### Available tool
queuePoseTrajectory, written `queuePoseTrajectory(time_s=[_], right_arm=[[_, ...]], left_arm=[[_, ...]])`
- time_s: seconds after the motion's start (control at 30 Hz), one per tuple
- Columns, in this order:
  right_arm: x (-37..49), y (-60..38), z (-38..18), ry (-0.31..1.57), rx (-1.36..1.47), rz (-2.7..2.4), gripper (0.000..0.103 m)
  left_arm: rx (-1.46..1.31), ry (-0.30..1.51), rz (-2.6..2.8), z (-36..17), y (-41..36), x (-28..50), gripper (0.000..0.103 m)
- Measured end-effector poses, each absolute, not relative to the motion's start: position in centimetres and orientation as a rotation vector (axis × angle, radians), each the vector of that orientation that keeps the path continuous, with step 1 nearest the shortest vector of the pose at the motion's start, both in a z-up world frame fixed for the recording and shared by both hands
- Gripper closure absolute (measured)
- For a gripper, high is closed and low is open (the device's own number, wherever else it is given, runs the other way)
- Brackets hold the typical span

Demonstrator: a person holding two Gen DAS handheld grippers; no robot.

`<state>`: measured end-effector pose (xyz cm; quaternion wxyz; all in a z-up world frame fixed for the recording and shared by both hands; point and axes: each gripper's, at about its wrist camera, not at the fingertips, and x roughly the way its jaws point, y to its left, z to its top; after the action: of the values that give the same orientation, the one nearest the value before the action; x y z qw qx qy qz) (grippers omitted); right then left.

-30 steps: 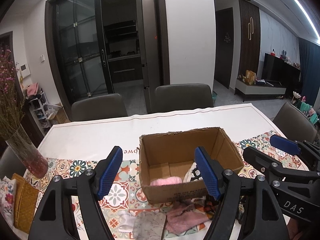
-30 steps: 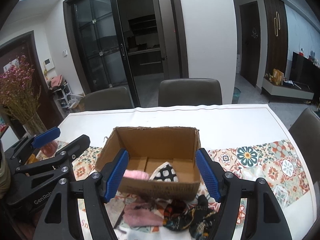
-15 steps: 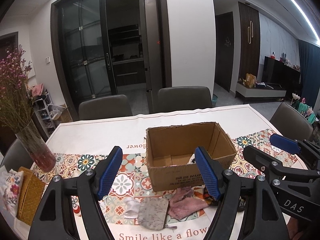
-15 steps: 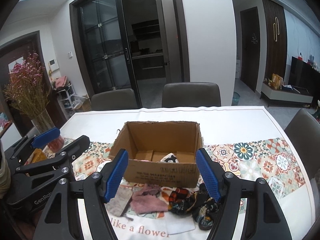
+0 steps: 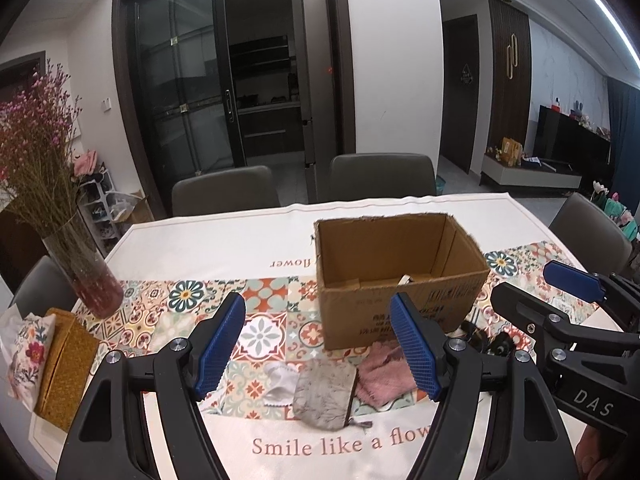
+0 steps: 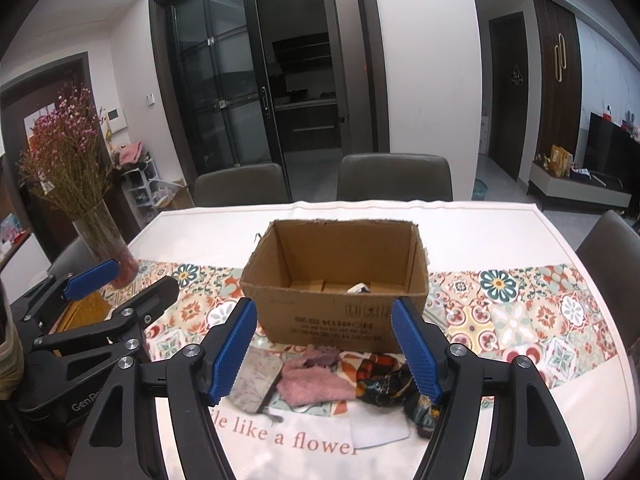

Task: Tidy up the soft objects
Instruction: 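Move both tools back toward the grey pouch and pink towel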

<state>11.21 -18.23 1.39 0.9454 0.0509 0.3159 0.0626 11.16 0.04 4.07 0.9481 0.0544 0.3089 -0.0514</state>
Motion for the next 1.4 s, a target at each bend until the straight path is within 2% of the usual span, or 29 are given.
queuePoseTrajectory(time_s=[0.93,1.07,1.4], right_arm=[[13.2,-16.5,-6.7,0.808,0.089,0.127,0.032],[13.8,-16.3,-7.8,0.83,0.094,0.125,0.032],[15.6,-16.2,-10.9,0.906,0.103,0.114,0.032]], left_arm=[[0.094,0.85,-0.094,-5.9,1.4,13.0,0.028],[0.088,0.876,-0.085,-7.0,1.6,13.7,0.021],[0.094,0.943,-0.086,-10.0,1.4,15.5,0.02]])
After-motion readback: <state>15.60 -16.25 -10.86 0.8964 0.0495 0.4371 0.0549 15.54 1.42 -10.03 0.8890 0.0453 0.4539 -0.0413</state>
